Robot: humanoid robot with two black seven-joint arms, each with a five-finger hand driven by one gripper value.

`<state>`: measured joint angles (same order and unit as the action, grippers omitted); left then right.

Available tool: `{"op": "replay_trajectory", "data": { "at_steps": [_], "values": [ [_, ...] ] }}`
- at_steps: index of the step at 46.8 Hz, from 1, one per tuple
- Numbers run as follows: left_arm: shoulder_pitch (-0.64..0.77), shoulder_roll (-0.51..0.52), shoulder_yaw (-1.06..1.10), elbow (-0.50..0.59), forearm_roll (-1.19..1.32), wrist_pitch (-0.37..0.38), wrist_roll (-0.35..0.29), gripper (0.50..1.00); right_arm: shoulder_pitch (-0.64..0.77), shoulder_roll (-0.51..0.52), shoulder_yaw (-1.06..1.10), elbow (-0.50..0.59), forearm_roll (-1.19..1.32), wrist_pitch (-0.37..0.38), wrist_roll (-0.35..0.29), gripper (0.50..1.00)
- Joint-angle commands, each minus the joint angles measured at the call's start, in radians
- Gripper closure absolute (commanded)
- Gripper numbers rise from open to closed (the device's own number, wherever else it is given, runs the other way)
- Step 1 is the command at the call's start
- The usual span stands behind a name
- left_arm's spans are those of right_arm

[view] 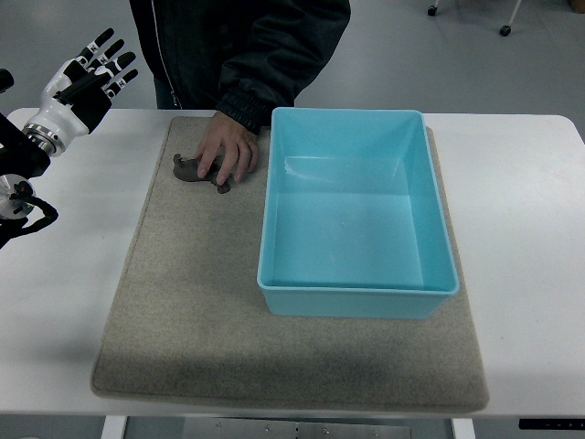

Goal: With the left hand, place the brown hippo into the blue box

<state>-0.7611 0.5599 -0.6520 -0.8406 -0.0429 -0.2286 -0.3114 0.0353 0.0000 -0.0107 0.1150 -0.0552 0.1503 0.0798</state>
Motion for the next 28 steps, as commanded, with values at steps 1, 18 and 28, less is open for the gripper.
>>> {"op": "replay_trajectory", "data": {
  "at_steps": [1, 18, 28],
  "values": [
    [-0.001, -0.001, -0.001, 0.000, 0.000, 0.000, 0.000, 0.504, 0.000, 0.000, 0.000, 0.000, 0.000, 0.000, 0.000, 0.564],
    [-0.003, 0.000, -0.002, 0.000, 0.000, 0.000, 0.000, 0.504, 0.000, 0.000, 0.000, 0.000, 0.000, 0.000, 0.000, 0.564],
    [-0.004, -0.005, -0.002, 0.005, -0.012, 0.000, 0.000, 0.504, 0.000, 0.000, 0.000, 0.000, 0.000, 0.000, 0.000, 0.564]
  ]
}}
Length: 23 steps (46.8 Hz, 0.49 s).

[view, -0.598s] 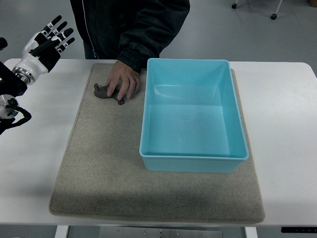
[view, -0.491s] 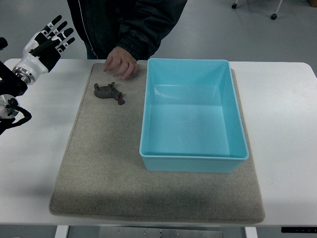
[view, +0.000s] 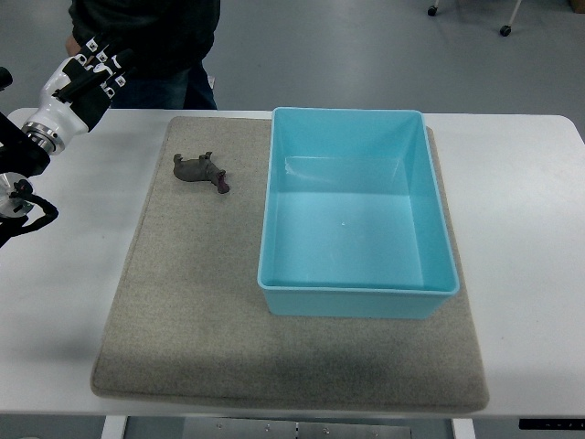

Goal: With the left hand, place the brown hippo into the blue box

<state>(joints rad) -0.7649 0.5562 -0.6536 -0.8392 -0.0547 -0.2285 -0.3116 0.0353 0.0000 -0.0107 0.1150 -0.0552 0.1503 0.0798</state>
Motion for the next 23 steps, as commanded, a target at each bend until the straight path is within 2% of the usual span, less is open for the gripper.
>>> {"op": "replay_trajectory", "data": {
  "at_steps": [1, 17, 23],
  "values": [
    [-0.001, -0.001, 0.000, 0.003, 0.001, 0.000, 0.000, 0.504, 0.000, 0.000, 0.000, 0.000, 0.000, 0.000, 0.000, 0.564],
    [-0.016, 0.004, 0.015, 0.032, 0.018, -0.011, -0.001, 0.504, 0.000, 0.000, 0.000, 0.000, 0.000, 0.000, 0.000, 0.564],
    [-0.014, 0.005, 0.015, 0.042, 0.018, -0.106, -0.001, 0.504, 0.000, 0.000, 0.000, 0.000, 0.000, 0.000, 0.000, 0.564]
  ]
}}
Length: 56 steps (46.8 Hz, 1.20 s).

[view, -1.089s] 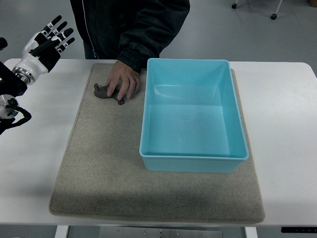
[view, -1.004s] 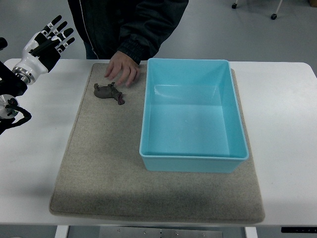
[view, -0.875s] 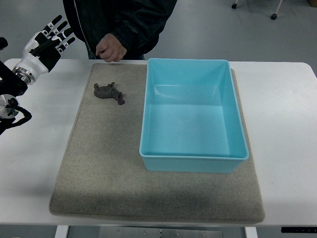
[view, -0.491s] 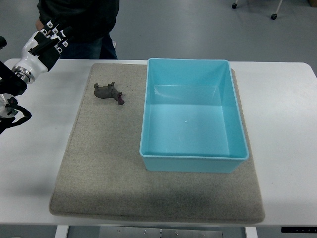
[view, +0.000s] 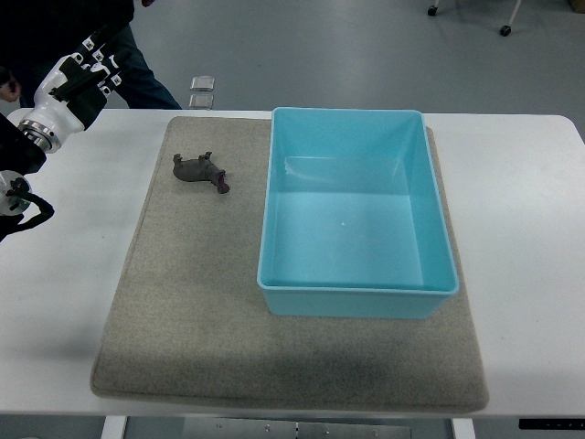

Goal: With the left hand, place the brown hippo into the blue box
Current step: 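Reach the open left hand forward toward the brown hippo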

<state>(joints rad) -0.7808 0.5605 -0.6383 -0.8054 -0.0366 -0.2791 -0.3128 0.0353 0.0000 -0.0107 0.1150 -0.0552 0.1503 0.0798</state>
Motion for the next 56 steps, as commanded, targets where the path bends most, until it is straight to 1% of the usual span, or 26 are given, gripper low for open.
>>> {"op": "replay_trajectory", "data": {
  "at_steps": [1, 4, 8, 19, 29, 32, 39, 42, 50, 56],
  "values": [
    [0.002, 0.001, 0.000, 0.009, 0.001, -0.070, 0.001, 0.504, 0.000, 0.000, 0.000, 0.000, 0.000, 0.000, 0.000, 0.564],
    [0.002, -0.001, 0.000, 0.018, 0.001, -0.109, 0.001, 0.504, 0.000, 0.000, 0.000, 0.000, 0.000, 0.000, 0.000, 0.564],
    [0.002, -0.001, -0.003, 0.020, -0.002, -0.135, 0.001, 0.504, 0.000, 0.000, 0.000, 0.000, 0.000, 0.000, 0.000, 0.564],
    [-0.003, -0.001, -0.014, 0.034, -0.017, -0.120, 0.009, 0.504, 0.000, 0.000, 0.000, 0.000, 0.000, 0.000, 0.000, 0.564],
    [-0.006, 0.001, 0.003, 0.040, 0.026, -0.126, 0.009, 0.510, 0.000, 0.000, 0.000, 0.000, 0.000, 0.000, 0.000, 0.564],
    [-0.017, 0.002, 0.006, 0.040, 0.105, -0.123, 0.008, 0.514, 0.000, 0.000, 0.000, 0.000, 0.000, 0.000, 0.000, 0.564],
    [-0.037, 0.002, 0.002, 0.034, 0.392, -0.101, 0.008, 0.519, 0.000, 0.000, 0.000, 0.000, 0.000, 0.000, 0.000, 0.564],
    [-0.043, 0.002, 0.005, 0.032, 0.460, -0.084, 0.006, 0.519, 0.000, 0.000, 0.000, 0.000, 0.000, 0.000, 0.000, 0.564],
    [-0.075, 0.010, 0.005, 0.029, 0.650, -0.083, 0.003, 0.527, 0.000, 0.000, 0.000, 0.000, 0.000, 0.000, 0.000, 0.564],
    [-0.097, 0.021, 0.005, 0.029, 0.817, -0.080, 0.011, 0.523, 0.000, 0.000, 0.000, 0.000, 0.000, 0.000, 0.000, 0.564]
  ]
}}
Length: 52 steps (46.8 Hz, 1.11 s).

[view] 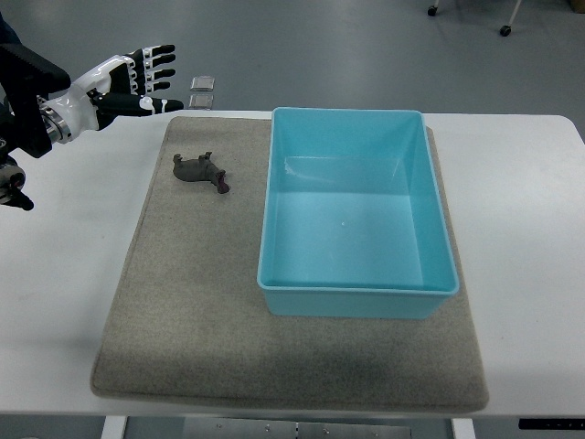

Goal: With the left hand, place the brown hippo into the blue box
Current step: 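Reach the open left hand forward toward the brown hippo, then lower the left hand over the brown hippo and close fingers around it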

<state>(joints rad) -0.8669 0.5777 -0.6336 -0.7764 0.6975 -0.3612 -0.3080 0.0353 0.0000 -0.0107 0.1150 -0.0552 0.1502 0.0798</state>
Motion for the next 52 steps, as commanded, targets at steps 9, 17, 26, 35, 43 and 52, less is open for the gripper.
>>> {"op": "replay_trajectory", "data": {
  "at_steps": [9, 17, 26, 35, 43, 52],
  "values": [
    [-0.035, 0.007, 0.003, -0.010, 0.238, 0.001, 0.073, 0.508, 0.000, 0.000, 0.000, 0.000, 0.000, 0.000, 0.000, 0.564],
    [-0.035, 0.001, 0.003, -0.049, 0.381, 0.048, 0.102, 0.504, 0.000, 0.000, 0.000, 0.000, 0.000, 0.000, 0.000, 0.564],
    [-0.063, -0.015, 0.109, -0.083, 0.424, 0.137, 0.151, 0.508, 0.000, 0.000, 0.000, 0.000, 0.000, 0.000, 0.000, 0.564],
    [-0.098, -0.016, 0.229, -0.089, 0.424, 0.180, 0.178, 0.514, 0.000, 0.000, 0.000, 0.000, 0.000, 0.000, 0.000, 0.564],
    [-0.100, -0.016, 0.267, -0.107, 0.424, 0.177, 0.190, 0.516, 0.000, 0.000, 0.000, 0.000, 0.000, 0.000, 0.000, 0.564],
    [-0.106, -0.016, 0.295, -0.107, 0.453, 0.180, 0.191, 0.527, 0.000, 0.000, 0.000, 0.000, 0.000, 0.000, 0.000, 0.564]
  ]
}}
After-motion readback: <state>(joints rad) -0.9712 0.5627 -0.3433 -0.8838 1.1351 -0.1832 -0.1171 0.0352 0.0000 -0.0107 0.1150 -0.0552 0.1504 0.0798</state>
